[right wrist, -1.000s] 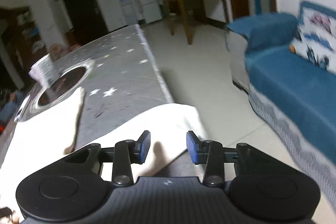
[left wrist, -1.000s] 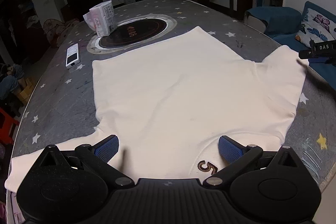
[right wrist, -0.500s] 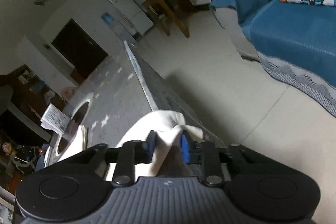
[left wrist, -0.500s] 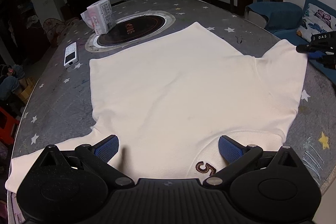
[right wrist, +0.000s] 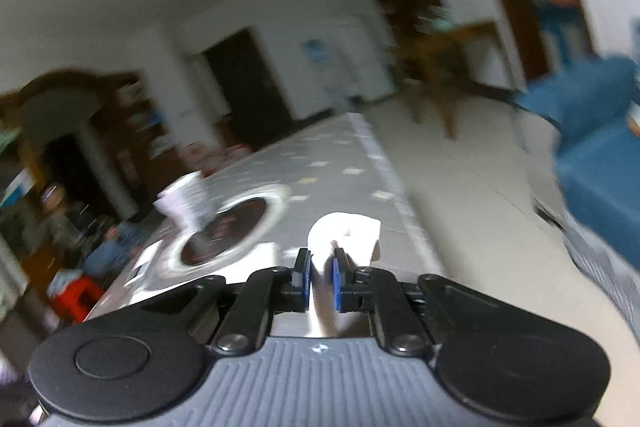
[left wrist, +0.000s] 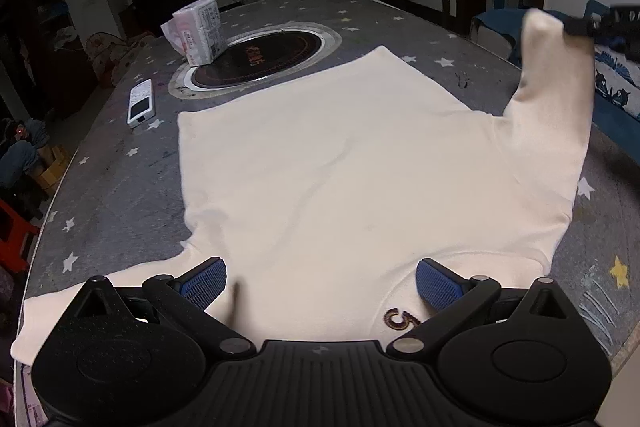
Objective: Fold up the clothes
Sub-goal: 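Lift the sleeve up with the right gripper, then fold the sleeve across the sweatshirt body and open the right gripper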
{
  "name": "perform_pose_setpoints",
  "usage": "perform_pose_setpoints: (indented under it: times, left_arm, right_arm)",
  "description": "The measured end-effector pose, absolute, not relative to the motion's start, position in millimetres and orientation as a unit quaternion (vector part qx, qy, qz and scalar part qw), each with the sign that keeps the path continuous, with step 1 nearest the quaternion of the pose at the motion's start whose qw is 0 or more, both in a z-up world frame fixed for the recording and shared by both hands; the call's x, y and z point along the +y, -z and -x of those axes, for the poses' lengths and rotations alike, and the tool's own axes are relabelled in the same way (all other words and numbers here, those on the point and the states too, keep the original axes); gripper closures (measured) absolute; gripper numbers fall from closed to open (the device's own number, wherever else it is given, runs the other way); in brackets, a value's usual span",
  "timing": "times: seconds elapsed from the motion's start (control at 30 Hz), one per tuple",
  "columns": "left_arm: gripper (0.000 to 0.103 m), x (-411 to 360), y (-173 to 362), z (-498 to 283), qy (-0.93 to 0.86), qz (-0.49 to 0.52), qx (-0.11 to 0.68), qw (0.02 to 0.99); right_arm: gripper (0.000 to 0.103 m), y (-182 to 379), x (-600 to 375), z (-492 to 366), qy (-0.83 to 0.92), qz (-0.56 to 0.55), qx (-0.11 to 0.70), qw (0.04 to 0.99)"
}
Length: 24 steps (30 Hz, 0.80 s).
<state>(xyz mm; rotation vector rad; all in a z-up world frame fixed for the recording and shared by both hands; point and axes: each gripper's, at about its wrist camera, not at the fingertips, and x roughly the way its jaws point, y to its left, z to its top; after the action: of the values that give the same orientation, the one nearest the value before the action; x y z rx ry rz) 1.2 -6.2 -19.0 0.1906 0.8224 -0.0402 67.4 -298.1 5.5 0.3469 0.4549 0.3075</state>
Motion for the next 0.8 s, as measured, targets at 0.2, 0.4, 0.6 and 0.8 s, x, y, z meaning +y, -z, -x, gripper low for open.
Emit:
perform_pose_setpoints:
  times: [0.2,0.4,0.6,0.8]
  left_arm:
    - [0.000,11.1,11.8,3.2,0.003,-0.075,0.389,0.918]
    - [0.000,28.8,6.8,8.0,-0.012,-0.056,0.382,0.922]
    - [0.000,38.1,7.0,10.8,-0.019,-0.049,0.381,0.923]
    - [0.000,32.1,2.3,7.0,-0.003,-0.049,0.373,0.927]
  right_arm:
    - [0.094,-26.6,-223.4,-55.6,-0.252,-0.083,0.225,0.938]
    - [0.092,-7.3,-153.0,-35.8,-0.322,-0.004,0.264,0.909]
    - [0.074,15.8,-122.4,-21.7,-0.358,0.023,0.313,0.879]
    - [0.067,8.4,-139.6,-5.3,-0.364,0.029,0.314,0.876]
